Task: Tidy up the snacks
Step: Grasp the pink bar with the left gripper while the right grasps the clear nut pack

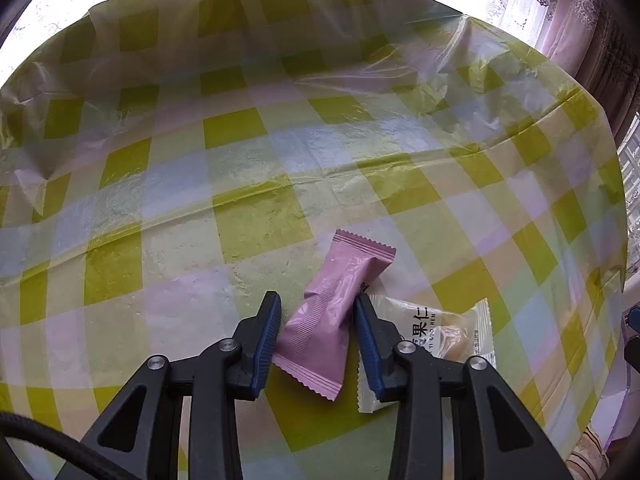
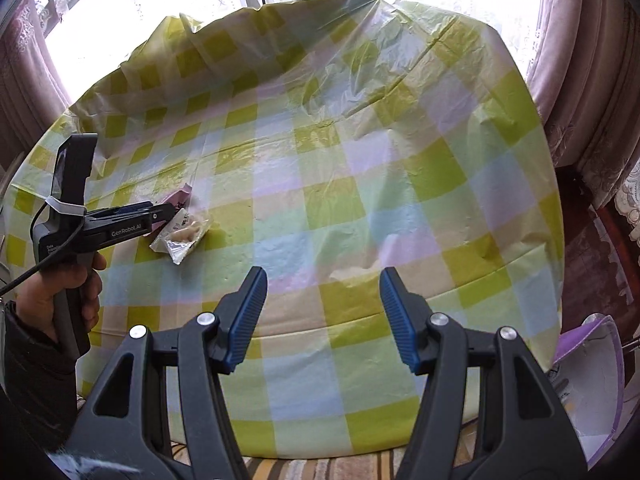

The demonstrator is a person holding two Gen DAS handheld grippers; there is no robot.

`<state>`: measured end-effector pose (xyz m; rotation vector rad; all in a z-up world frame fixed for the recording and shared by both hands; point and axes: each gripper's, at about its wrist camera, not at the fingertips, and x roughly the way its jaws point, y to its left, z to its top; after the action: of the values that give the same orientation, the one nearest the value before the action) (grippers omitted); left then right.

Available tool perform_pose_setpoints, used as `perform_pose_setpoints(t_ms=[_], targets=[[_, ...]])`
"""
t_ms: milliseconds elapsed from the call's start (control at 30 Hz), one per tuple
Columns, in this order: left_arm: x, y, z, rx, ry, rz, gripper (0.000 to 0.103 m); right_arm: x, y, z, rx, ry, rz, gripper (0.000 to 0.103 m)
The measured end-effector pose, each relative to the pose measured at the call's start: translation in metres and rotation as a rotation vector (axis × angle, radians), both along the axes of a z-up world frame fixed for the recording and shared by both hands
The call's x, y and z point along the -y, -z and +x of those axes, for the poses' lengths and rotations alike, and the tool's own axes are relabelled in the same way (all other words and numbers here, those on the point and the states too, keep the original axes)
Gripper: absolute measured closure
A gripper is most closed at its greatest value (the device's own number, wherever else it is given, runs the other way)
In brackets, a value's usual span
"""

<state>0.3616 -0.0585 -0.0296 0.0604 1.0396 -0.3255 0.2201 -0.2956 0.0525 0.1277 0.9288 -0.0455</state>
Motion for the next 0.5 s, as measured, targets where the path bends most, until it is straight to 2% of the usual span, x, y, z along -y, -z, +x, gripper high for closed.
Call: perform_pose_setpoints(t_ms=[167, 500], targets=[[-0.012, -0.001, -0.001, 0.006, -0.014, -0.009, 0.078, -0.041, 0.000, 0.022, 0.017, -0.100, -0.038, 0.041], [-0.056, 0.000, -0.010, -0.003, -0.119, -0.003, 0.079, -0.119, 0.032, 0.077, -0.020, -0.372, -0.212, 0.041]])
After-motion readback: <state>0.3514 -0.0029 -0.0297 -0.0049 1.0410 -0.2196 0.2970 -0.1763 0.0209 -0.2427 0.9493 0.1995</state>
